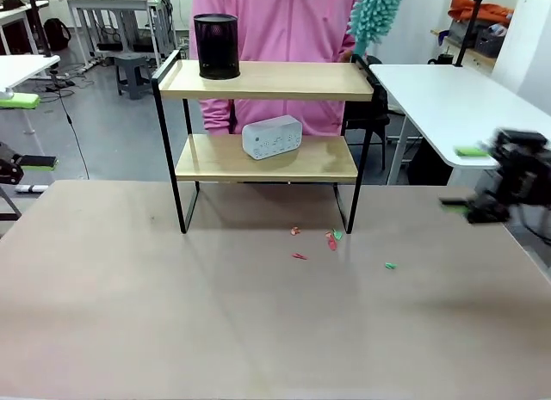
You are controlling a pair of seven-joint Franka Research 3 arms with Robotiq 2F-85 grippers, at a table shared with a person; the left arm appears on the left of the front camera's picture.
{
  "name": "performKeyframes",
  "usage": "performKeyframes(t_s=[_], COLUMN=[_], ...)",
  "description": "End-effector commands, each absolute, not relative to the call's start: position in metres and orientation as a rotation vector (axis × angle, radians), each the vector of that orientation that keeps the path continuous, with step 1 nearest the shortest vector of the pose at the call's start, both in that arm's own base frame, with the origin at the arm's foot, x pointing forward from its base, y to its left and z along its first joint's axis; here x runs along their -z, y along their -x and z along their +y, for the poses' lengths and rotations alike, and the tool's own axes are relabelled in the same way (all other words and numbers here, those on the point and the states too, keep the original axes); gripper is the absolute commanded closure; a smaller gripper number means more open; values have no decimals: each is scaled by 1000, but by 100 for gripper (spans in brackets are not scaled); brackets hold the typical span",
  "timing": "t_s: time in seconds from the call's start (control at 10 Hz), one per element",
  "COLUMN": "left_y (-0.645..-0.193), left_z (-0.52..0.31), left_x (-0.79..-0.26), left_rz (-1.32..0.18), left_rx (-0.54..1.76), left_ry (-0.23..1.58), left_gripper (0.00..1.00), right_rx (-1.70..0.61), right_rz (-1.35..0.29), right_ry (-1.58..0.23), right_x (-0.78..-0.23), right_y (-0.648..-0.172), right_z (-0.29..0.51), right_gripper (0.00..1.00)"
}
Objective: Clean the shelf.
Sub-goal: Hand the Duster back to the human.
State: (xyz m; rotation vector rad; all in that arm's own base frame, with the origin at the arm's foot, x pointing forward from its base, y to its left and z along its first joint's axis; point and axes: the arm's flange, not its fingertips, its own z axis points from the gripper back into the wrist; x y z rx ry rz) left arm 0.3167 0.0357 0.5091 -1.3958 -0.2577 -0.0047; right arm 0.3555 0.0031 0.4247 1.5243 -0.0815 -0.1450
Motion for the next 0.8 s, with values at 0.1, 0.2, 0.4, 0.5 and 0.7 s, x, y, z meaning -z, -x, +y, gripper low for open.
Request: performKeyframes(t_s=[0.1,0.2,0.4,0.5,0.7], left_y=[-315,-315,-315,-315,-315], left_z=[38,38,38,38,38], left_x=[-512,-512,-512,-512,-512], left_rz=[-254,-254,-254,-254,-254], left_rx=[14,14,14,14,14], left_ry=[1396,1396,1396,1396,1396], left_gripper=[3,3,3,3,3], right_rx=[124,124,124,124,124], right_rz=[-18,-18,-18,-18,-18], right_ry=[-1495,-1495,-1495,-1495,-1495], right_x=[-418,-418,-418,-418,-418], right_y=[-334,-334,-334,-334,-334], right_z=[-31,-31,-31,-31,-31], right_gripper=[0,0,0,0,0])
